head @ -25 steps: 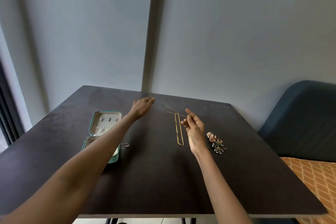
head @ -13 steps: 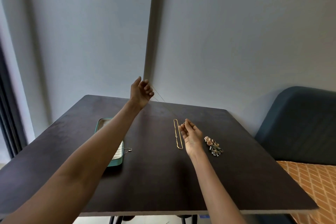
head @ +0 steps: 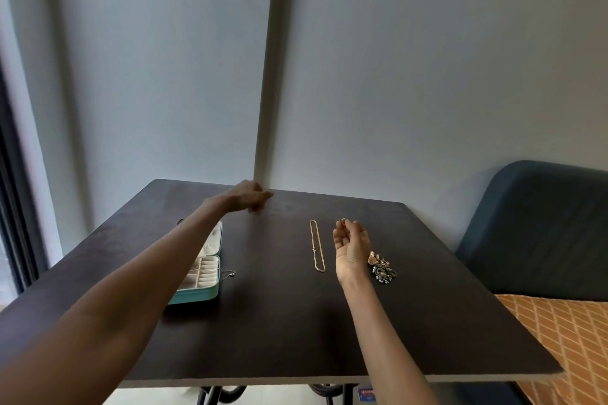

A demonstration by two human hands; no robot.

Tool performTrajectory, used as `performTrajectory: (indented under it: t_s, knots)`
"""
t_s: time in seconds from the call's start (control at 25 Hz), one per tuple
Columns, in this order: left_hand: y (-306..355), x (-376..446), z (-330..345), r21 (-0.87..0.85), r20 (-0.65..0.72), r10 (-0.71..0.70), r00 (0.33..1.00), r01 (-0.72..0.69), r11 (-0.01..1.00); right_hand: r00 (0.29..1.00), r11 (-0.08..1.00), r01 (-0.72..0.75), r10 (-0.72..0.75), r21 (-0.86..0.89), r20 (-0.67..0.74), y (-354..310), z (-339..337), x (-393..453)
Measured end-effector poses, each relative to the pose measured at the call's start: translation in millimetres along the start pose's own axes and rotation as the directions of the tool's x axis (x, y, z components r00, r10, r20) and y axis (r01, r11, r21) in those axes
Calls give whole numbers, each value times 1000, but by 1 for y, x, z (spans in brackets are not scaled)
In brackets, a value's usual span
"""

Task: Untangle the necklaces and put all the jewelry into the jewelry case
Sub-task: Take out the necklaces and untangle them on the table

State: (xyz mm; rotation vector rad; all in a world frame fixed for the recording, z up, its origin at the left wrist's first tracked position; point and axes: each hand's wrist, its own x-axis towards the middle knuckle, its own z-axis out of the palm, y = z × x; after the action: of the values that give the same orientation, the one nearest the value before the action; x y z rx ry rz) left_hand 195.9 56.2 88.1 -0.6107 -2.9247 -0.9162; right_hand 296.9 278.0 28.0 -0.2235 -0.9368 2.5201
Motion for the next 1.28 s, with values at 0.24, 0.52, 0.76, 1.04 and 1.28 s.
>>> performTrajectory:
  t_s: [0.24,0.52,0.76,1.04,1.28]
  knots:
    - [-17,13,29,204,-10,198,980,-192,960,998,992,23,-15,-121,66,-3,-9,-7]
    - [-14,20,42,186,-54,257,965,-243,952,970,956,67,4,-285,243,-5,-23,-13]
    - [-18,-5,73,122,195,140,971,-166,979,957,964,103,-28,-245,289,-4,-4,-7]
    - [-17,-19,77,-158,285,124,950,-80,984,890,748,338,-56,-571,453,-19,35,4]
    - [1,-28,47,-416,-50,196,979,-199,887,836,671,396,19,-627,549,-33,81,6]
